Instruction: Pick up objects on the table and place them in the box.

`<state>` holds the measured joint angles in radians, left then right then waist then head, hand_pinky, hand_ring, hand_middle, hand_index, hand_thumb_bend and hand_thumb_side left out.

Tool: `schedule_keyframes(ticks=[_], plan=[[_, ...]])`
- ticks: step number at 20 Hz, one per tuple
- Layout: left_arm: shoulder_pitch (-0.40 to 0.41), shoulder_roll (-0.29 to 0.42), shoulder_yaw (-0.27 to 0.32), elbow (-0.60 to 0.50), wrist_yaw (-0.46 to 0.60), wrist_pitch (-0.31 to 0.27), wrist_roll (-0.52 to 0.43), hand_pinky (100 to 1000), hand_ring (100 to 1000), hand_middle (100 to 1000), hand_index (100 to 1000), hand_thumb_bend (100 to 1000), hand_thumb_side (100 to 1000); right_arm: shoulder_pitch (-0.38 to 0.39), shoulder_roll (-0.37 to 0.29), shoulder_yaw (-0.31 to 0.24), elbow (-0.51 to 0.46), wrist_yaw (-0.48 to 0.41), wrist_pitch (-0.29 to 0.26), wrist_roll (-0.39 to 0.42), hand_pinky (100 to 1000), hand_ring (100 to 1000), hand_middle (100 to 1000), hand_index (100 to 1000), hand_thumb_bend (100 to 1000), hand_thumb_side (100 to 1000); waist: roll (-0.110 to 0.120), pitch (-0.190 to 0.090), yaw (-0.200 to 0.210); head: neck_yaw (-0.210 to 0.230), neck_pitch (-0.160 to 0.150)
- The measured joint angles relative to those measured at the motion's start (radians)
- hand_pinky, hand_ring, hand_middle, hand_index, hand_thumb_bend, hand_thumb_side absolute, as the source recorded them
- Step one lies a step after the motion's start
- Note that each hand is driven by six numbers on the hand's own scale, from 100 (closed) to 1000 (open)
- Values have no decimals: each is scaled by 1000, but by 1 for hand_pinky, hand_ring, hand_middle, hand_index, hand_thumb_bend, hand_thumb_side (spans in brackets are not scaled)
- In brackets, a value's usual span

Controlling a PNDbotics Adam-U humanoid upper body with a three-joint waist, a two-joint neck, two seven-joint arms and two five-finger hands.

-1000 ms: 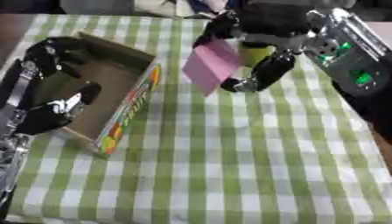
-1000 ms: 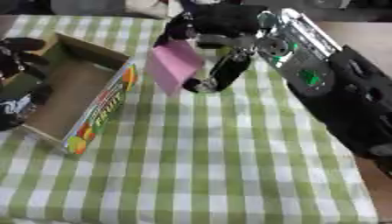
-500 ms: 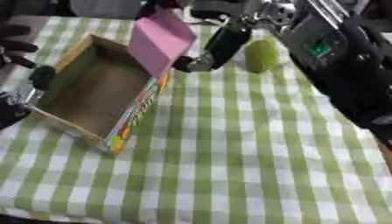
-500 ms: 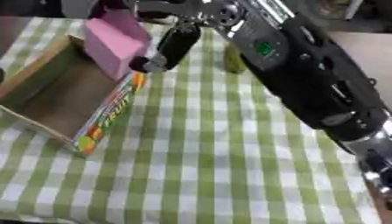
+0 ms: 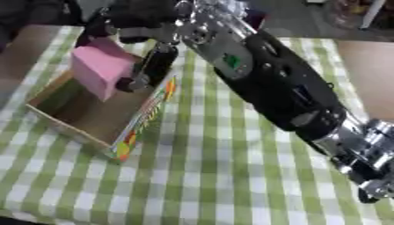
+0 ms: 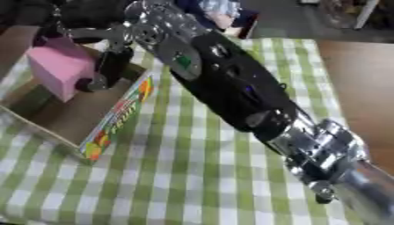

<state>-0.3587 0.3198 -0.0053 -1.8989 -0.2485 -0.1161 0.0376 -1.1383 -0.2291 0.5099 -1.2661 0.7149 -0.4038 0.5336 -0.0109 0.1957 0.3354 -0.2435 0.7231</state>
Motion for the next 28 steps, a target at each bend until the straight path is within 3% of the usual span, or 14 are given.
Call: schedule_keyframes(ticks=[7,11,15,17,21,25,28], plan=[[-30,-36,-28,-14,17,-6,-35,591,697,748,809,577,612,14,64,-39,153,121,-31,-35,737,730,508,654,209,224,12,10,58,-45,-13],[-38,-54,-43,-14,26,-9,-53,591,697,748,810,574,615,17,80,-91,245,218,-22,-109,745,750,576,747,220,233,19,15,72,-66,-13],[-38,-59,-49,-14,30,-10,-63,590,697,747,810,574,618,22,89,-123,313,317,-26,-181,811,830,810,921,276,253,22,20,75,-76,-12],[-38,-59,-51,-14,30,-11,-66,590,697,747,810,573,620,22,94,-129,328,364,-33,-206,846,864,876,965,305,264,22,20,75,-76,-11],[-38,-60,-54,-13,32,-11,-69,590,697,747,810,573,621,22,94,-143,336,450,-33,-250,915,931,990,1000,480,320,22,21,72,-78,-6],[-38,-63,-54,-13,32,-11,-69,590,697,747,810,573,623,22,94,-152,335,509,-33,-288,935,951,1000,1000,647,435,21,21,67,-77,-3],[-38,-64,-54,-13,32,-11,-69,590,697,747,810,573,624,22,93,-152,319,519,-32,-317,940,955,1000,1000,713,489,20,23,60,-74,-2]])
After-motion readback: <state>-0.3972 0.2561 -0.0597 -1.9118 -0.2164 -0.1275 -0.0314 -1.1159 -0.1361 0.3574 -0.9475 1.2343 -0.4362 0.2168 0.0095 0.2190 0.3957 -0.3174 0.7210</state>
